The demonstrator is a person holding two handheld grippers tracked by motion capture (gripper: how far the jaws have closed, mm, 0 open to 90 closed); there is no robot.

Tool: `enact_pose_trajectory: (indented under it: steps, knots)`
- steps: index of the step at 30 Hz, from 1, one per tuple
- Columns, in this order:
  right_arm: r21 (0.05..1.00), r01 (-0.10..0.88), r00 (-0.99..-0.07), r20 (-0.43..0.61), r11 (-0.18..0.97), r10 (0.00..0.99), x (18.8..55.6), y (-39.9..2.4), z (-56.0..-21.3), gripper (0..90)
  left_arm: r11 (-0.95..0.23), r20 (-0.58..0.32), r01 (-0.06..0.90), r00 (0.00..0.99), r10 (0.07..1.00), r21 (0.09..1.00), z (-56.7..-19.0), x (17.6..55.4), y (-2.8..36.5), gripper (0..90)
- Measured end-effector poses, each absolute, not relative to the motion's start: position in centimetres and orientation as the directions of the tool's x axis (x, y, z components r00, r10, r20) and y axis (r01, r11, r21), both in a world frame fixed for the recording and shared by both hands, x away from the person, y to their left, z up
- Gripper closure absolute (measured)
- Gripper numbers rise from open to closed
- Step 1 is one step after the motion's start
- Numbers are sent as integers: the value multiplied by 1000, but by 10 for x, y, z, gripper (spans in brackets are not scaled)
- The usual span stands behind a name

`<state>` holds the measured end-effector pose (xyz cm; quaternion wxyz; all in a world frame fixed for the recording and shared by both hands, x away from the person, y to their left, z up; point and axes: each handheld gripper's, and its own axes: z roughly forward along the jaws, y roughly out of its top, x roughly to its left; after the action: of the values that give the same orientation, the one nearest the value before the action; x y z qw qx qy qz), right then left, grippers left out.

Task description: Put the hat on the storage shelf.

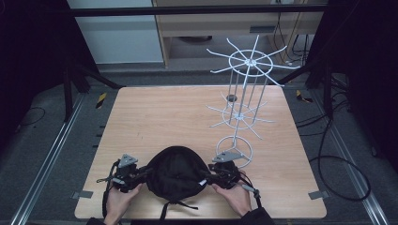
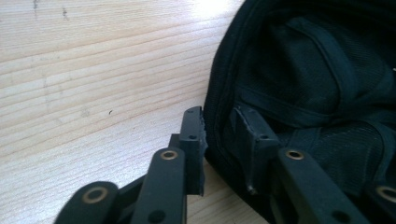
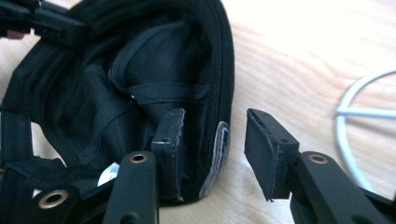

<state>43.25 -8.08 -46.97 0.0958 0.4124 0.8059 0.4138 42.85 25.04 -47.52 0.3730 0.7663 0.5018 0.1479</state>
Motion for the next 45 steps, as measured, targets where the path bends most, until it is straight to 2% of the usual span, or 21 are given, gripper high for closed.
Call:
enact_pose_trajectory:
  steps: [2,6,10,16,17,19,29,38,45]
  knots:
    - [729,600,-643,194,330,741,433,-78,-473,620,-217,-149,660,452,880,719,-475,429,251,749]
    - [713,610,-648,200,345,735,433,-74,-477,752,-218,-145,661,449,882,718,-475,428,250,766]
    - [724,602,-645,191,337,740,430,-74,-471,807,-209,-157,661,449,879,721,-475,428,251,775]
    - [804,505,-667,133,314,733,424,-77,-453,812,-210,-157,654,456,876,727,-476,429,246,785]
    - [832,455,-680,94,318,727,421,-76,-447,811,-210,-158,653,457,875,727,-476,430,244,785]
    - [851,419,-691,72,316,720,418,-76,-441,809,-196,-179,658,458,871,727,-478,433,244,786]
    - [903,322,-717,37,284,696,407,-72,-428,794,-182,-200,654,464,863,734,-482,447,230,783]
    - [888,316,-748,16,335,663,404,-64,-439,787,-177,-198,652,459,866,737,-488,458,224,771]
    - [886,317,-726,-2,337,688,403,-68,-438,803,-170,-216,659,462,860,733,-485,456,228,758]
